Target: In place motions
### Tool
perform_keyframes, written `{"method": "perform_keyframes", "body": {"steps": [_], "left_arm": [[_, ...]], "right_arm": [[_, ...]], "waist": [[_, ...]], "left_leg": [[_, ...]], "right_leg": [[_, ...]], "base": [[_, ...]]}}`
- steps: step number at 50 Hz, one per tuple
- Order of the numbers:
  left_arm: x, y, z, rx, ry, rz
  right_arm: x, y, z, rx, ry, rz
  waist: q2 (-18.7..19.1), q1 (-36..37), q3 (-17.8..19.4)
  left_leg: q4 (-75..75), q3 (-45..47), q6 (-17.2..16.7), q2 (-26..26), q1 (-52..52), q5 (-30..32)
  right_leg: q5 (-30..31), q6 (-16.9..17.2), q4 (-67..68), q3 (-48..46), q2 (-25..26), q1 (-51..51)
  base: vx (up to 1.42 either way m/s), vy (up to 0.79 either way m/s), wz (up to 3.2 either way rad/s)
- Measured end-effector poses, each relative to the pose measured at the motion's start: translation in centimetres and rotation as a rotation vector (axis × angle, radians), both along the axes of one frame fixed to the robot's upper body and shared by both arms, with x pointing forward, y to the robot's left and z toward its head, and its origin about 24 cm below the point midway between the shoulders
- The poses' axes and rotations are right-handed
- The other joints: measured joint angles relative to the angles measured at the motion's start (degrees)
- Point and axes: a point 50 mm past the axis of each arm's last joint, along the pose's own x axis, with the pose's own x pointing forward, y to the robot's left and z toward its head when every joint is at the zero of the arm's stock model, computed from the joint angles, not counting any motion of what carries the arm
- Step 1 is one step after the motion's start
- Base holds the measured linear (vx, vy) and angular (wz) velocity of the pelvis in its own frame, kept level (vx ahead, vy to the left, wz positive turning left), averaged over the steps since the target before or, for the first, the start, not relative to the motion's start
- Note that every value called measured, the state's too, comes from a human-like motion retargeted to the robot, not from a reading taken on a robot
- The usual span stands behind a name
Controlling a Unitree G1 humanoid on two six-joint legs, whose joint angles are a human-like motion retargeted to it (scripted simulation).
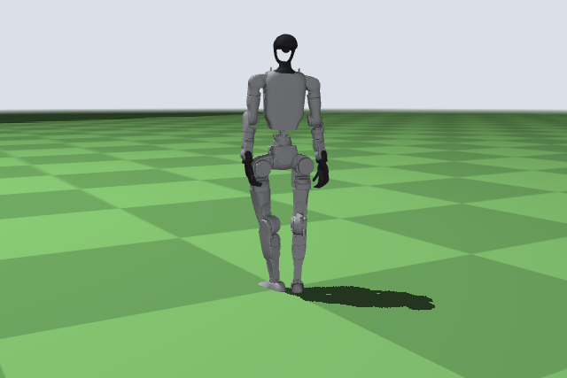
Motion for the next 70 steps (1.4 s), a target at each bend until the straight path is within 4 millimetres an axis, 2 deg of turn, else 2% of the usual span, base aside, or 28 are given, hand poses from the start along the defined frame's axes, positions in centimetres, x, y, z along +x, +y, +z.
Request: {"method": "perform_keyframes", "body": {"steps": [12,19,37,57,70], "left_arm": [[-0.7,-0.1,0.1,0.009,0.03,0.015],[-0.8,0.4,0.2,0.017,0.04,-0.037],[-0.7,0.5,0.2,0.024,0.045,-0.077],[-0.6,0.6,0.2,0.024,0.044,-0.083],[-0.6,0.6,0.2,0.027,0.045,-0.075]], "right_arm": [[2.0,1.4,-0.4,0.058,-0.064,0.099],[2.8,1.9,-0.5,0.082,-0.092,0.17],[0.9,0.6,-0.2,0.032,-0.026,0.046],[2.0,1.1,-0.3,0.058,-0.055,0.143],[1.8,1.1,-0.3,0.059,-0.053,0.099]], "waist": [[0.52,-1.57,-0.75],[0.78,-2.1,-1.23],[0.17,-1.5,-1.42],[-0.09,-1.65,-0.87],[-0.33,-1.66,-0.77]], "left_leg": [[-0.87,1.05,-0.22,0.51,1.49,-0.65],[-0.98,1.64,-0.28,0.92,1.77,-1.04],[-0.84,1.17,-0.14,0.64,1.95,-1.31],[-0.98,1.03,0.09,0.44,2.12,-1.1],[-0.96,0.98,0.14,0.41,2.12,-1.14]], "right_leg": [[0.0,-0.15,0.11,1.4,0.72,-0.09],[0.02,-0.08,0.15,2.05,1.07,-0.2],[-0.16,0.12,0.4,1.66,0.72,0.02],[0.13,0.19,0.44,1.5,0.56,0.12],[0.26,0.24,0.56,1.56,0.45,0.0]], "base": [[0.0,0.0,-0.03],[0.0,0.0,0.0],[0.0,0.0,0.0],[0.0,0.0,0.0],[0.0,0.0,0.0]]}}
